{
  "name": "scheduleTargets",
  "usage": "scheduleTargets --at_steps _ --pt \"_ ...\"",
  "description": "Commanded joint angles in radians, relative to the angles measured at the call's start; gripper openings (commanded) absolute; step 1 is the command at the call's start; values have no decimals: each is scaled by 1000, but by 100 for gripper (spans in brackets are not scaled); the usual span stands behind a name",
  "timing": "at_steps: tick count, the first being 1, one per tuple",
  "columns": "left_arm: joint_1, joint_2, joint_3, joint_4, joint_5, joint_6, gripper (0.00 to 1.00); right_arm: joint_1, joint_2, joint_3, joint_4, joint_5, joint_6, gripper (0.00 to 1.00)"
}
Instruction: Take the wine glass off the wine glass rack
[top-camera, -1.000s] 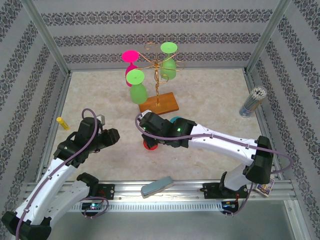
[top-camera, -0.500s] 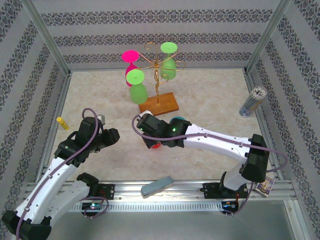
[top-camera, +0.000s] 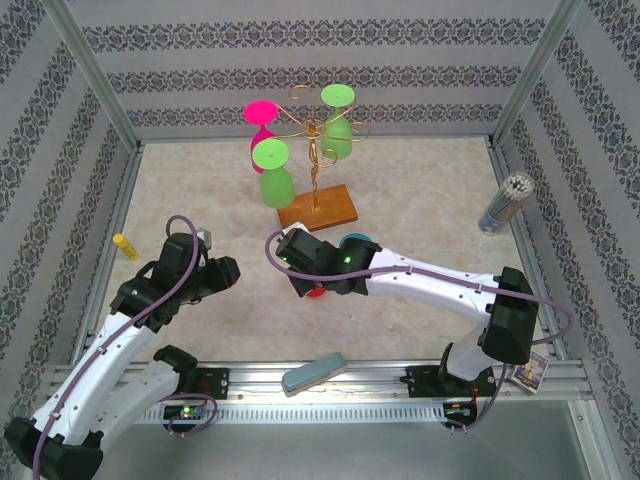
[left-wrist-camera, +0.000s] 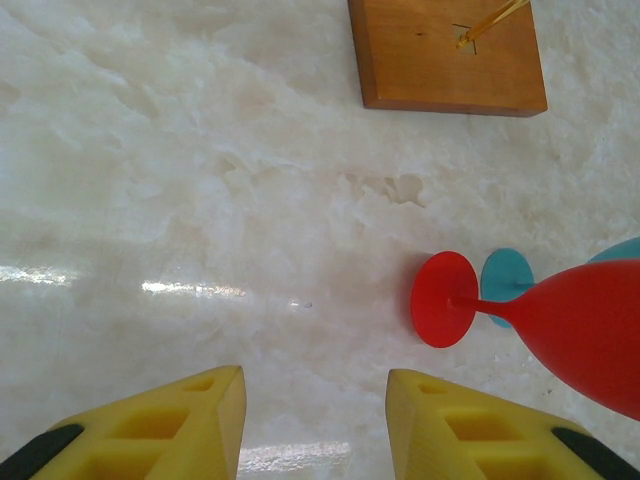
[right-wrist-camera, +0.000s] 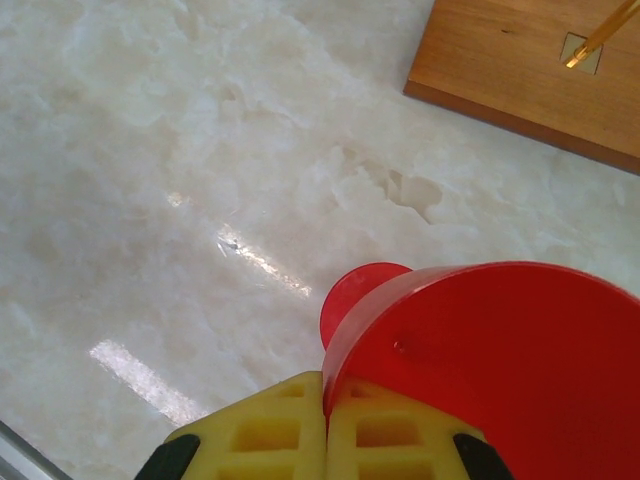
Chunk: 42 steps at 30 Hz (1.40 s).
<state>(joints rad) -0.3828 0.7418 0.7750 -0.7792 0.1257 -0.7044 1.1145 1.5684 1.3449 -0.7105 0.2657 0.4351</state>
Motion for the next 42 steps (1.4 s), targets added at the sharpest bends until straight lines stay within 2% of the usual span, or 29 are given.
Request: scheduleTargets --at_steps 1,16,27,31,42 --pt "14 -5 20 -18 -17 29 42 -11 15 -16 16 18 1 0" --pt "14 -8 11 -18 -23 26 42 -17 56 -7 6 33 -9 0" --pt "15 -7 11 -18 -26 32 42 -17 61 0 -3 42 -8 19" --pt "15 -10 11 -18 -28 33 42 -17 61 9 -10 55 -7 30" --pt "15 -11 18 -19 -26 45 42 -14 20 62 -52 90 -22 38"
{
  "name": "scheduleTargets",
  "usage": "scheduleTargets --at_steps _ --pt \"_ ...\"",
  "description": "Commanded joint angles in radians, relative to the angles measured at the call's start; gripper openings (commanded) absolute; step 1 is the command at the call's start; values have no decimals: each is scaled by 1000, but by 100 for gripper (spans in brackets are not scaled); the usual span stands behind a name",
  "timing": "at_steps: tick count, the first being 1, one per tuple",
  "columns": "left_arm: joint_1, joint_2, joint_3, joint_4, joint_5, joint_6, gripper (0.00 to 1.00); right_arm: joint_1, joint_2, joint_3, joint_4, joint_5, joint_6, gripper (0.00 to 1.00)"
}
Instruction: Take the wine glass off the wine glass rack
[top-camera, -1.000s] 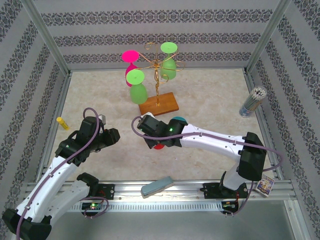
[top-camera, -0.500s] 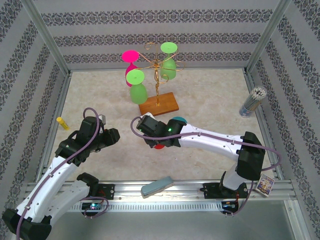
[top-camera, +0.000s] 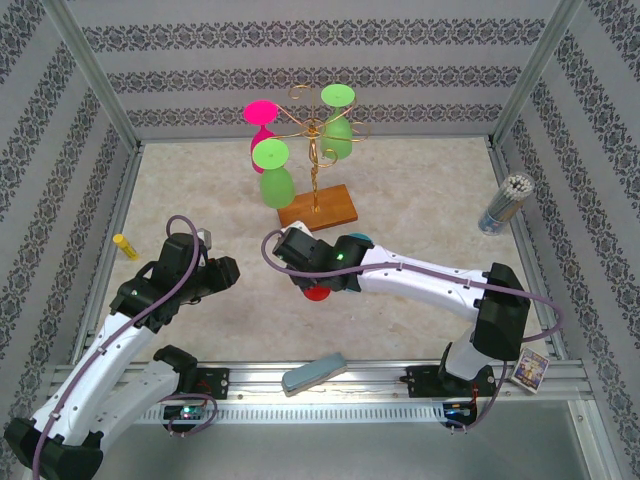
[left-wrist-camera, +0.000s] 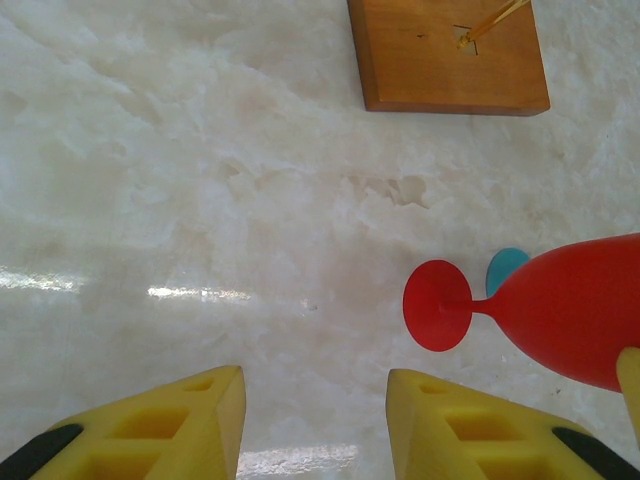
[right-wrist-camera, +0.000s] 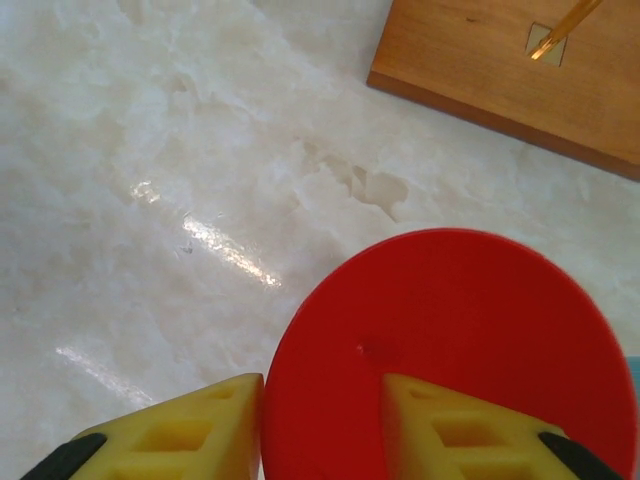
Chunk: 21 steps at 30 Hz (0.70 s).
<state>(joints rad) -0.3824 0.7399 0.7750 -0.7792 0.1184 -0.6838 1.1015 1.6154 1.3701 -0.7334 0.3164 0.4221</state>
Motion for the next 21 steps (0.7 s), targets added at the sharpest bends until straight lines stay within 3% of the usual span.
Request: scheduleTargets --at_steps 1,11,21 --pt "15 -10 21 -18 -20 24 42 0 -34 41 -30 42 -10 40" --pt "14 15 68 -11 -10 36 43 -6 -159 61 -44 53 -4 45" --pt "16 90 203 8 19 46 44 -99 -344 47 -13 -98 57 46"
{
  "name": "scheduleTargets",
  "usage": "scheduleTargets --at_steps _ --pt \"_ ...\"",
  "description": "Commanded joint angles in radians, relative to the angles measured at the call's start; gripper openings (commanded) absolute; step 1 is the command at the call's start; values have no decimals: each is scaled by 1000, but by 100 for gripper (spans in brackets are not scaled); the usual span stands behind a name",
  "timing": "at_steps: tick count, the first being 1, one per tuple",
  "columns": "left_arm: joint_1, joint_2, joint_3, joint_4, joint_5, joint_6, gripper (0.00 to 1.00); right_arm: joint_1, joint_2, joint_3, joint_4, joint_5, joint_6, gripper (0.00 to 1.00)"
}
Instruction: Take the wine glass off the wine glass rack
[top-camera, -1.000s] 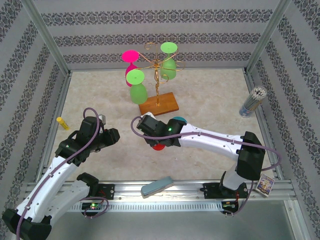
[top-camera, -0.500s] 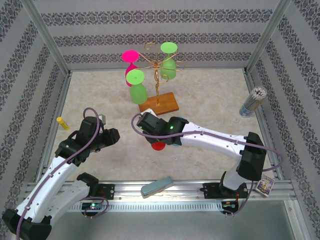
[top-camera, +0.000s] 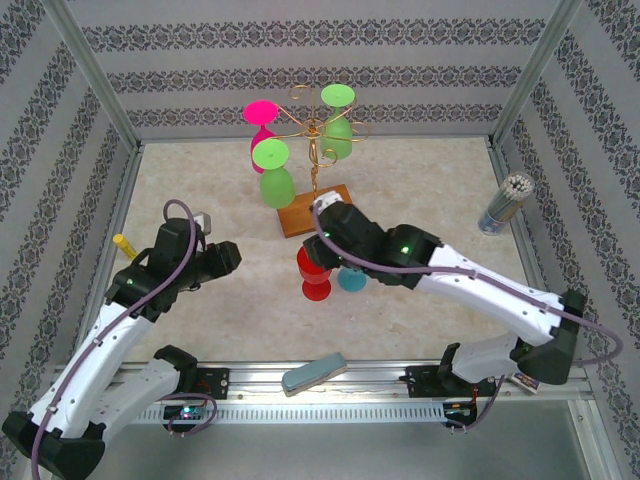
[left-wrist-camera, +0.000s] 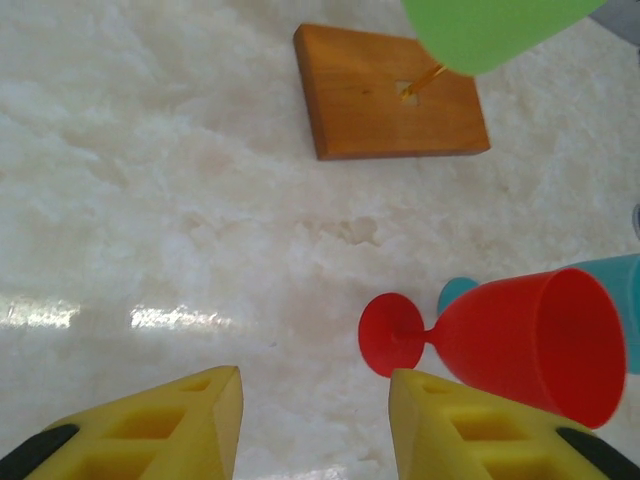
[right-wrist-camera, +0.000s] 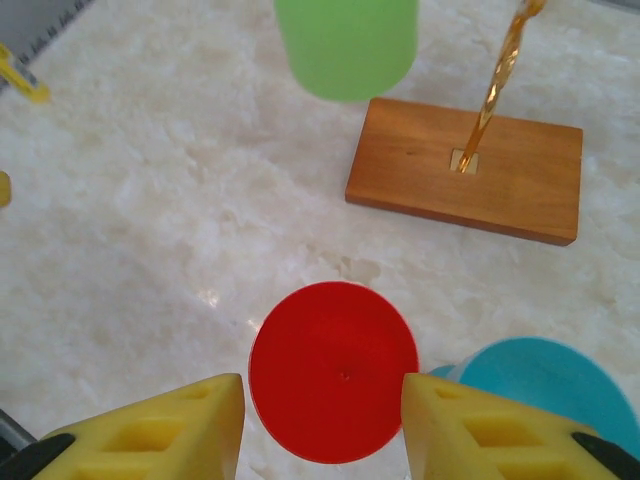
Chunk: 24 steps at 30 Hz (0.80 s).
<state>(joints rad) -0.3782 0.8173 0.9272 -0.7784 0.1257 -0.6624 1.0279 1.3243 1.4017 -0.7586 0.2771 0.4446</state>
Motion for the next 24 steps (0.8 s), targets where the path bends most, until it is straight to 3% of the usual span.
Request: scheduleTargets --at_steps 1,12,18,24 --pt "11 22 66 12 19 26 45 -37 -69 18 19 -76 40 47" --pt "44 186 264 112 171 30 46 -137 -74 143 114 -262 75 50" --pt "133 272 335 200 307 -17 46 -200 4 237 127 -395 128 53" --pt "216 350 365 301 423 -64 48 -207 84 276 188 -446 184 57"
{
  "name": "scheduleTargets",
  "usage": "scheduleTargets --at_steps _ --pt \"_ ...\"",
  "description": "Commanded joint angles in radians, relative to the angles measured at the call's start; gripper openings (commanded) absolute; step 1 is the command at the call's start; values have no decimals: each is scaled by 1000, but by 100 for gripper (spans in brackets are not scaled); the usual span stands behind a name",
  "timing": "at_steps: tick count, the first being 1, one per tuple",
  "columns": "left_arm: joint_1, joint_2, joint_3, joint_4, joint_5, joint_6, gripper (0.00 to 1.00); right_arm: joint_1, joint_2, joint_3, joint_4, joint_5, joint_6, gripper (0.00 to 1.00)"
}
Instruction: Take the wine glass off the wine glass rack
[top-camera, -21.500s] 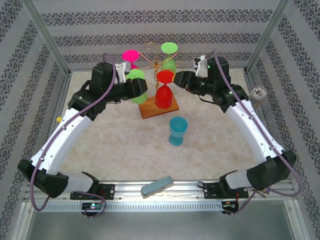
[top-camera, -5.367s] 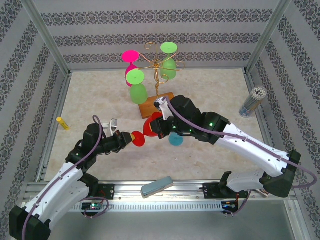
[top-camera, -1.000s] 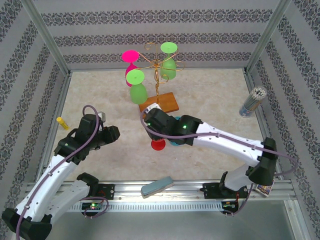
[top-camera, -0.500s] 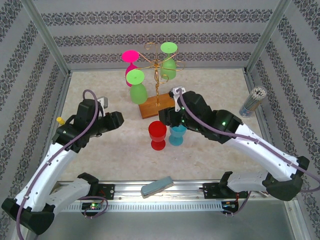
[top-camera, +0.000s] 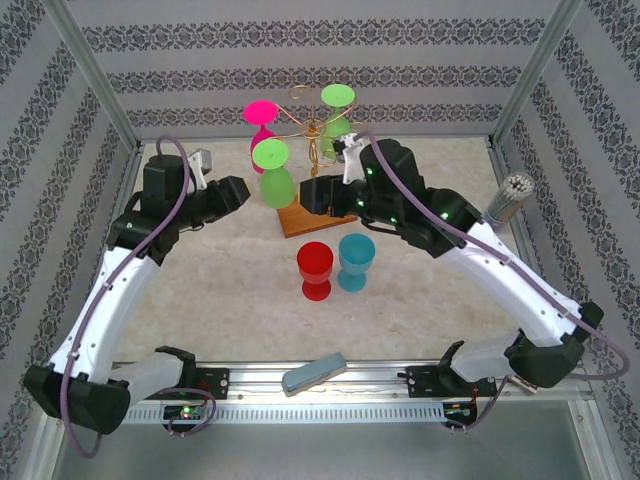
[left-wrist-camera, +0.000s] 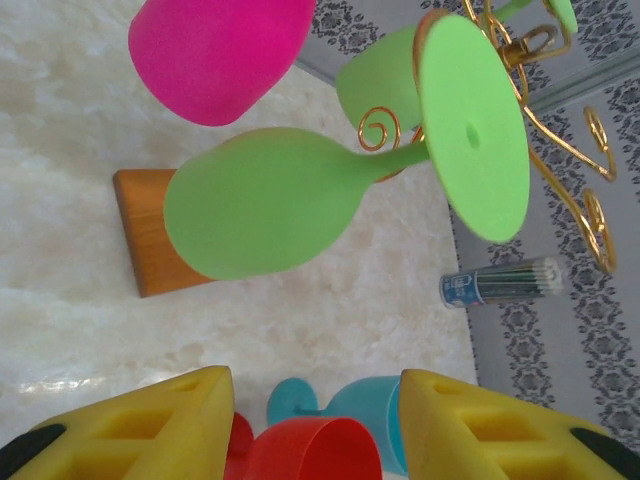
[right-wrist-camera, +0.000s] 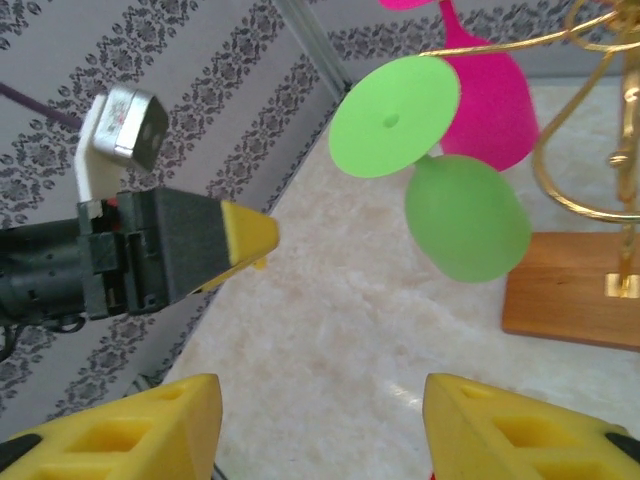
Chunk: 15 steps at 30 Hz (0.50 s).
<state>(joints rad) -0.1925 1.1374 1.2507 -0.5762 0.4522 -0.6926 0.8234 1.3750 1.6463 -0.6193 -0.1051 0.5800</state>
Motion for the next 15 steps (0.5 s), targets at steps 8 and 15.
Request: scheduleTargets --at_steps 8,15 --pt "92 73 93 139 137 -10 49 -3 80 -23 177 -52 133 61" --pt "119 84 150 113 120 46 51 -24 101 -120 354 -49 246 62"
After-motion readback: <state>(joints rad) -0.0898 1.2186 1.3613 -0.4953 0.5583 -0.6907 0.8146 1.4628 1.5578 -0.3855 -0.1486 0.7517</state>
